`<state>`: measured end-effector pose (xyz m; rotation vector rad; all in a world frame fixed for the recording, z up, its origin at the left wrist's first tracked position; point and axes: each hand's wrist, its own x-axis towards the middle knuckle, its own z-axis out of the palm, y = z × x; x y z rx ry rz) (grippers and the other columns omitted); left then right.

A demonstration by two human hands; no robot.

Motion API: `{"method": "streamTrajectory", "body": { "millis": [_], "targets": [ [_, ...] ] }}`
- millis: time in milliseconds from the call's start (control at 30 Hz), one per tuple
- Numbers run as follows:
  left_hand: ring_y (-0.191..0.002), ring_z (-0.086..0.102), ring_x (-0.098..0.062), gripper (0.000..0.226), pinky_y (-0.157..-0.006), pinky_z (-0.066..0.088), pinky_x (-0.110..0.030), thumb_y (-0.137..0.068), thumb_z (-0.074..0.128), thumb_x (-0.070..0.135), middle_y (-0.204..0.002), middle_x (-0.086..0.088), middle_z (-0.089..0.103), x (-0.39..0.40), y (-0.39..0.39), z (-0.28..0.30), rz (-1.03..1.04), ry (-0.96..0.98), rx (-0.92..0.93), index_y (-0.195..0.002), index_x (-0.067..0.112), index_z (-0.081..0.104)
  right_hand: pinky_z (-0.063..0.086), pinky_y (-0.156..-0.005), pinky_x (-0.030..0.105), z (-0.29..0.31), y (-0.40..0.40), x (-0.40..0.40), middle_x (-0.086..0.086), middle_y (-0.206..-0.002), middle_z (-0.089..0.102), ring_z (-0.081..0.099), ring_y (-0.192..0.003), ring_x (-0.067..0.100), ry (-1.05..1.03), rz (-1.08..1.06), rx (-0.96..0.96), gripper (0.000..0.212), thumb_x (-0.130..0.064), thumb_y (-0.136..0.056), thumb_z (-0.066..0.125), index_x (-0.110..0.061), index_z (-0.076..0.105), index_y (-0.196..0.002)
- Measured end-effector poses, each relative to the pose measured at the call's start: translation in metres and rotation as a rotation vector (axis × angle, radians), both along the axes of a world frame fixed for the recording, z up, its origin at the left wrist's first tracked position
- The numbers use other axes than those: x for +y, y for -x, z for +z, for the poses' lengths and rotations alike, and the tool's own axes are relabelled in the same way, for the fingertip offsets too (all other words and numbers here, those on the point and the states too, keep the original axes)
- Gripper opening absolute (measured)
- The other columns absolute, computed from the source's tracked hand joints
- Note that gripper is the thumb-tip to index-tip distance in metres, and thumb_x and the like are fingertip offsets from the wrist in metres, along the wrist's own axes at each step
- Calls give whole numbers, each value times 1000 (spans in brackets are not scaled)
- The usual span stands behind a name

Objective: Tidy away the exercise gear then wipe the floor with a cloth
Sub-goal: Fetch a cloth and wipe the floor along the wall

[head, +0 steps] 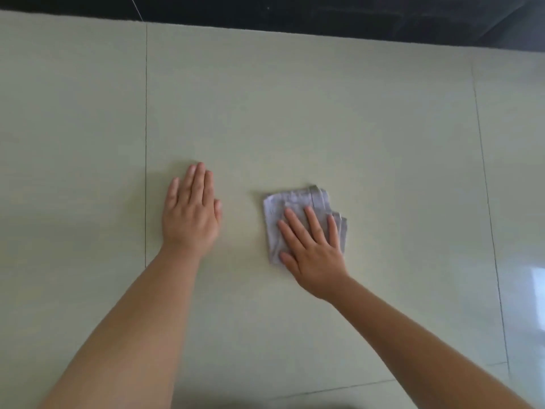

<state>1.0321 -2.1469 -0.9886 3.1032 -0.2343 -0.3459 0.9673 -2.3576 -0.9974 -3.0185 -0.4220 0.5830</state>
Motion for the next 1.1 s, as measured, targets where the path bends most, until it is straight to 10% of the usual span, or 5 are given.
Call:
{"method": "streamTrajectory", "body": {
  "millis": [133,367,733,967,1100],
  "targets": [
    [-148,7,-23,53,-119,1,-39,-102,30,22,-159,-13,7,-26,10,20,144,-6,124,-148,2,14,-1,-115,40,14,87,-91,1,-151,29,20,-142,34,53,-446,117,80,-62,-88,-4,-17,32,-144],
    [-148,2,-20,54,-119,1,-34,-102,28,25,-160,-10,2,-108,45,63,-66,-4,322,-149,3,10,-8,-118,53,45,119,-141,3,-159,-9,-13,-146,27,-14,-1046,339,63,-44,-97,21,-16,-1,-150],
    [-146,14,-31,55,-118,11,-42,-96,45,12,-155,-22,18,-142,26,29,-130,141,243,-144,-6,25,2,-116,48,19,129,-67,-7,-153,27,-8,-147,21,-171,-401,208,52,-44,-97,17,-24,26,-143],
    [-146,13,-32,58,-118,12,-42,-95,47,15,-155,-23,17,-179,-4,13,-229,179,182,-144,-6,25,-7,-119,50,31,149,-228,-2,-159,-11,-14,-146,23,-19,-1209,243,62,-45,-97,13,-17,0,-150],
    [-145,16,-35,57,-117,14,-43,-95,48,14,-154,-24,18,-185,-24,8,-184,225,99,-143,-8,25,-7,-117,51,29,27,-241,-2,-159,-13,-15,-146,25,-45,-1148,176,58,-36,-100,22,-18,-3,-150]
  ]
}}
